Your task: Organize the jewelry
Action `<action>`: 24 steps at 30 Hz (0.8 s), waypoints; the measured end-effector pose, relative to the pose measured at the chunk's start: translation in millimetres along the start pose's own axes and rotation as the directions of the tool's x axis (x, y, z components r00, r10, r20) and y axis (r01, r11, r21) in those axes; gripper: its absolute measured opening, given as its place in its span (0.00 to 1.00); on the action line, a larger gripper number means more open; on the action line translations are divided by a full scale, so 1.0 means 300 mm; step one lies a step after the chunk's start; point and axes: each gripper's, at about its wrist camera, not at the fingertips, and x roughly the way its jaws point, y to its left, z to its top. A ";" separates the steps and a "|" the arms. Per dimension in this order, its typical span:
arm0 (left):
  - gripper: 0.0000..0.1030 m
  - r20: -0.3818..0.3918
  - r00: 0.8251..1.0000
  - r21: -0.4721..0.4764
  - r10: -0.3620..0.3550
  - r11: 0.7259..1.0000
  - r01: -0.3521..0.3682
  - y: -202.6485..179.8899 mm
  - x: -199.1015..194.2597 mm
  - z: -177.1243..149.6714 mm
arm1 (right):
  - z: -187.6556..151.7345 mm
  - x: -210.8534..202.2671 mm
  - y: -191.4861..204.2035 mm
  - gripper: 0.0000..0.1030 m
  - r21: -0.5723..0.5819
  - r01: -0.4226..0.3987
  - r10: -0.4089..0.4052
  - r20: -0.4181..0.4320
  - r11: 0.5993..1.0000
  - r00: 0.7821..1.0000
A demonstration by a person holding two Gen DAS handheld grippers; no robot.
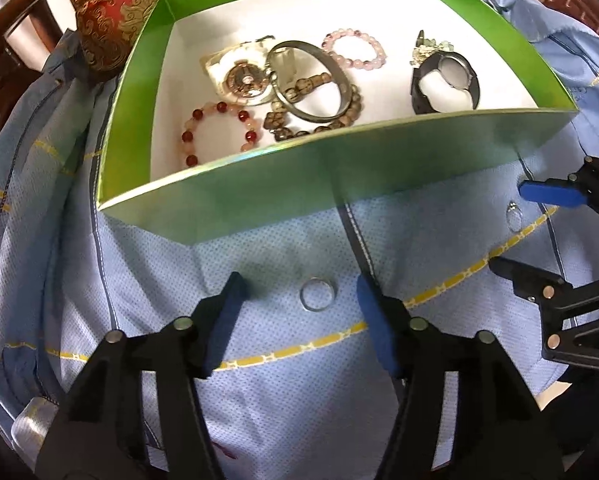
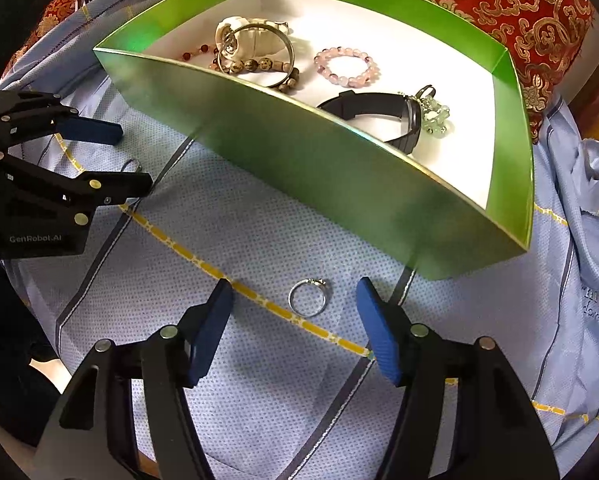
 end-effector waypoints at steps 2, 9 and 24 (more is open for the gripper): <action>0.45 0.007 1.000 0.027 -0.005 1.000 0.005 -0.035 -0.012 0.001 | -0.011 -0.012 0.003 0.58 -0.003 -0.004 0.004 0.001 1.000 1.000; 0.27 0.014 1.000 0.068 -0.024 0.997 0.023 -0.093 -0.026 0.003 | -0.024 -0.039 0.019 0.43 -0.019 -0.022 0.022 -0.001 1.000 1.000; 0.18 0.010 0.998 0.078 -0.061 0.995 0.060 -0.077 -0.032 -0.018 | -0.026 -0.049 0.024 0.19 -0.031 -0.053 0.053 -0.007 0.998 0.999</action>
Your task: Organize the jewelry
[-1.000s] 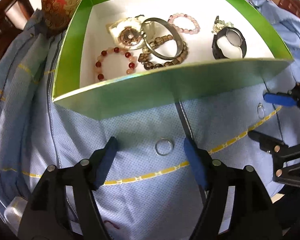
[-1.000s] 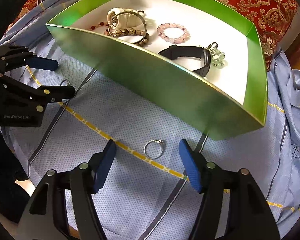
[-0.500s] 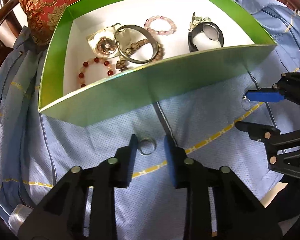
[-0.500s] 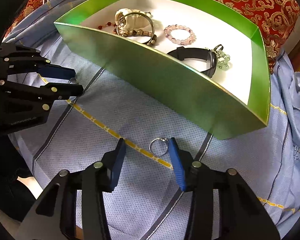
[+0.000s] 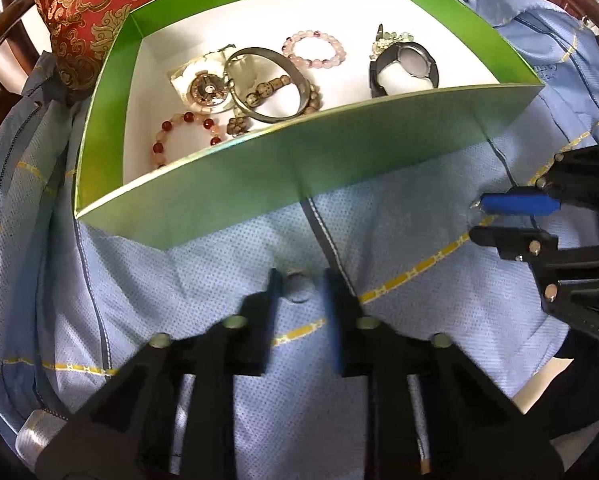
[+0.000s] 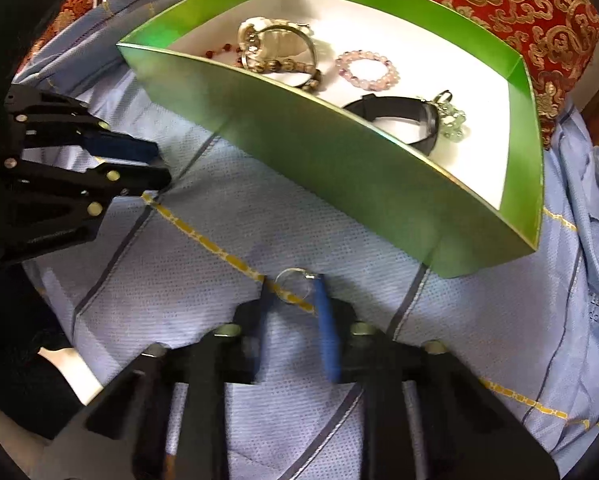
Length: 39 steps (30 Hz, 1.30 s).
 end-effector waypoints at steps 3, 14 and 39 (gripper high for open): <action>0.18 0.000 1.000 0.002 0.007 1.000 -0.007 -0.010 -0.001 -0.002 | 0.000 -0.004 0.009 0.19 -0.010 0.013 -0.013 0.003 1.000 1.000; 0.17 0.059 0.998 -0.021 0.031 0.999 -0.030 0.008 -0.079 0.014 | 0.009 -0.121 -0.004 0.19 0.022 -0.006 0.004 0.085 1.000 0.996; 0.18 0.249 0.965 -0.110 0.086 0.992 -0.060 0.077 -0.287 0.129 | 0.137 -0.367 -0.105 0.19 0.074 -0.031 0.011 0.265 0.997 0.964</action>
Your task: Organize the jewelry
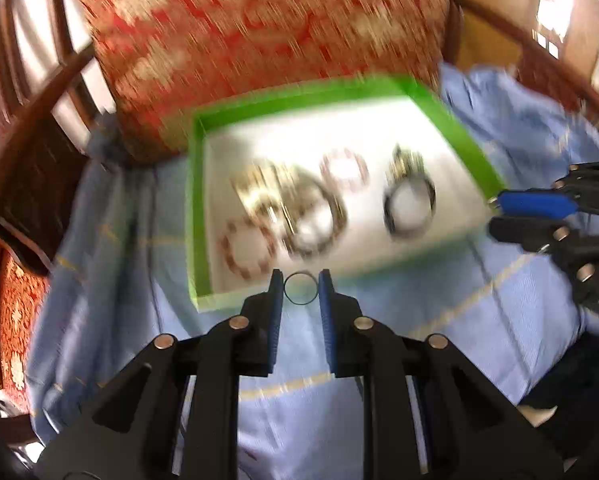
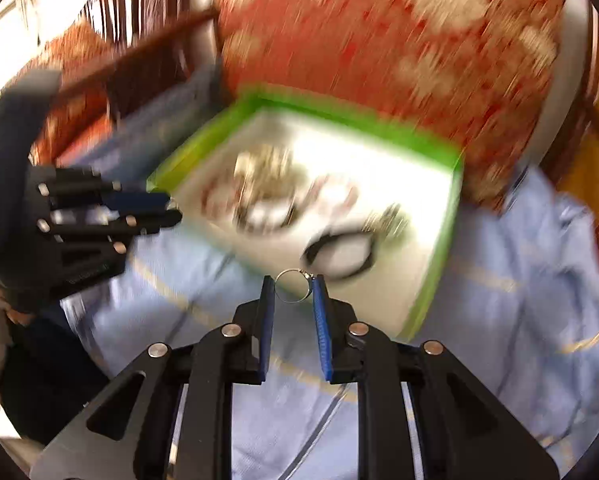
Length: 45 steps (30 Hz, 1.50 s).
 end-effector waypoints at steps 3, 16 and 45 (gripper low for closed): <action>0.17 0.049 0.998 -0.020 0.031 0.999 -0.030 0.005 0.007 0.099 | 0.118 -0.045 -0.068 0.19 0.017 0.046 -0.047 0.051 0.999 0.998; 0.18 -0.083 0.996 -0.181 -0.046 0.983 0.030 -0.006 0.419 0.418 | 0.255 0.320 -0.298 0.19 0.123 0.074 -0.073 -0.018 0.990 0.997; 0.77 0.112 0.983 0.025 0.148 0.988 -0.152 -0.180 0.065 0.171 | 0.103 0.071 -0.209 0.96 0.199 0.177 -0.164 -0.081 0.964 0.983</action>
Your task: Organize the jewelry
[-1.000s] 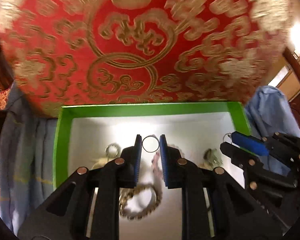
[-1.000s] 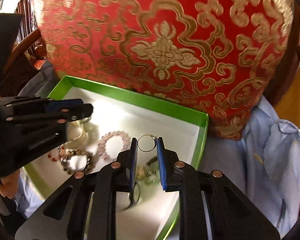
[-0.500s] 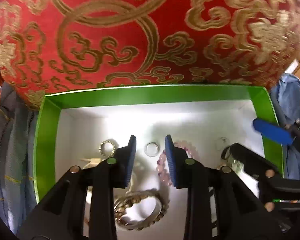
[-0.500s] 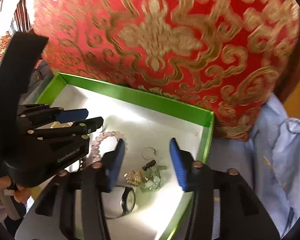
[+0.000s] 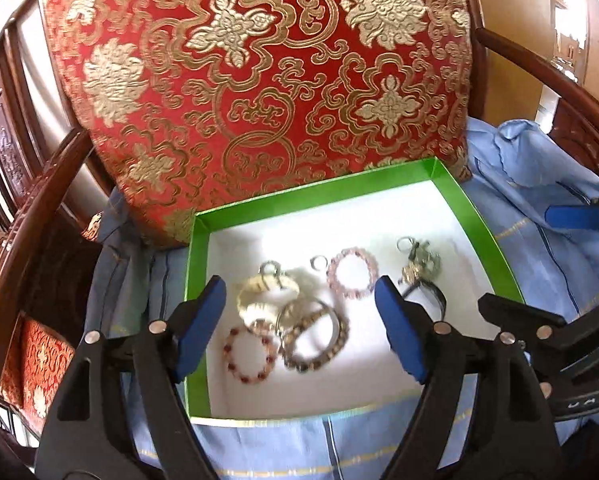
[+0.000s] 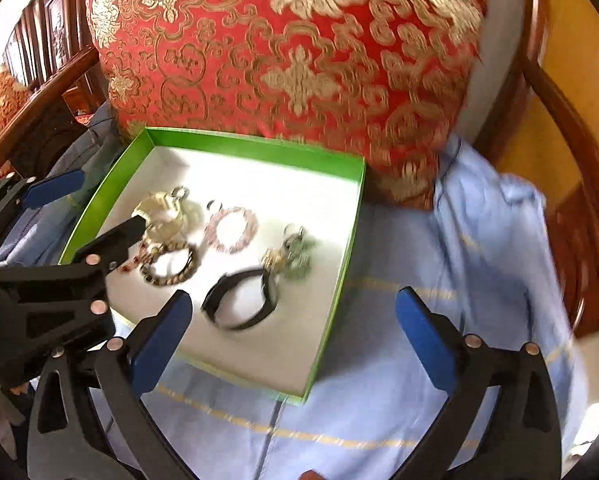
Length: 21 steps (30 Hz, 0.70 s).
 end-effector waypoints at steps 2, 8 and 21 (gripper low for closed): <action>0.82 -0.010 1.000 -0.008 -0.004 1.000 0.004 -0.008 -0.015 -0.017 | -0.023 -0.016 0.016 0.97 0.008 -0.001 0.001 0.018 1.000 1.000; 0.88 -0.024 0.999 -0.036 -0.027 0.999 0.027 0.037 -0.021 -0.012 | -0.023 -0.069 0.038 0.97 -0.018 0.058 -0.056 0.102 0.998 0.993; 0.89 -0.041 0.999 -0.043 -0.023 0.999 0.021 0.034 -0.009 -0.009 | -0.018 -0.066 0.035 0.97 -0.018 0.066 -0.064 0.103 0.998 0.993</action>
